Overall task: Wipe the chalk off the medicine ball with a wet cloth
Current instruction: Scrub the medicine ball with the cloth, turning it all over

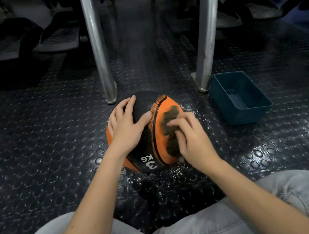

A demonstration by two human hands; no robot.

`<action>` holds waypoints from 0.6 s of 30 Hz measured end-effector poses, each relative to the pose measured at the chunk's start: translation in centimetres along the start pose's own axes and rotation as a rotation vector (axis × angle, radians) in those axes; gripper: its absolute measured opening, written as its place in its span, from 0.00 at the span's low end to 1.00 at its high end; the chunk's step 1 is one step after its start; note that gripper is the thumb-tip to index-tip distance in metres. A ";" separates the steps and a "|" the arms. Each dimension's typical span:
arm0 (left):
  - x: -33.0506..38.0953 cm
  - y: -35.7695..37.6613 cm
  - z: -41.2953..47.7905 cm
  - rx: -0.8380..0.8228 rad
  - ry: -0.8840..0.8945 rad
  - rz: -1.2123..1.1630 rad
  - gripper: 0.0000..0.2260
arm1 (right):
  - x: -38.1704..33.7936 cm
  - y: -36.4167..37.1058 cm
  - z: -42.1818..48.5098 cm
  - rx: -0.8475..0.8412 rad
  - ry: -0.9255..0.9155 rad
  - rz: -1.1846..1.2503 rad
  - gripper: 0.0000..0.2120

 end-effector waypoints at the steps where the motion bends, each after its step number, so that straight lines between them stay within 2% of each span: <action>1: 0.2 0.2 0.1 -0.006 0.004 0.016 0.27 | 0.8 0.5 0.0 -0.022 0.073 -0.064 0.11; 4: 0.7 1.1 -0.1 0.001 0.029 0.087 0.28 | 3.6 0.5 1.0 -0.160 0.469 -0.126 0.11; 5: 0.8 1.3 -0.2 0.010 0.041 0.099 0.28 | 4.2 0.0 1.4 -0.161 0.548 -0.115 0.10; 7: 0.8 1.7 -0.4 0.023 0.056 0.112 0.28 | 3.4 -1.1 1.8 -0.026 0.475 -0.020 0.09; 9: 0.7 2.0 -0.5 0.033 0.067 0.129 0.27 | 0.9 -2.0 1.7 0.070 0.230 0.118 0.09; 11: 0.9 2.1 -0.3 0.037 0.077 0.137 0.27 | -0.5 -1.4 0.5 0.008 0.019 0.113 0.09; 12: 0.9 2.1 -0.2 0.035 0.078 0.133 0.27 | -0.4 -0.9 -0.1 -0.028 -0.005 0.076 0.10; 18: 0.6 0.9 0.5 0.002 0.013 0.059 0.28 | 2.3 0.8 -1.2 -0.181 0.334 -0.090 0.12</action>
Point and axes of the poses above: each hand's wrist, its own z-axis towards the middle knuckle, its own y-axis out of the palm, x = y × z, the point moved 1 cm from there along z, towards the middle knuckle, and after that the axes turned 15 degrees about -z, right-handed, at the moved point
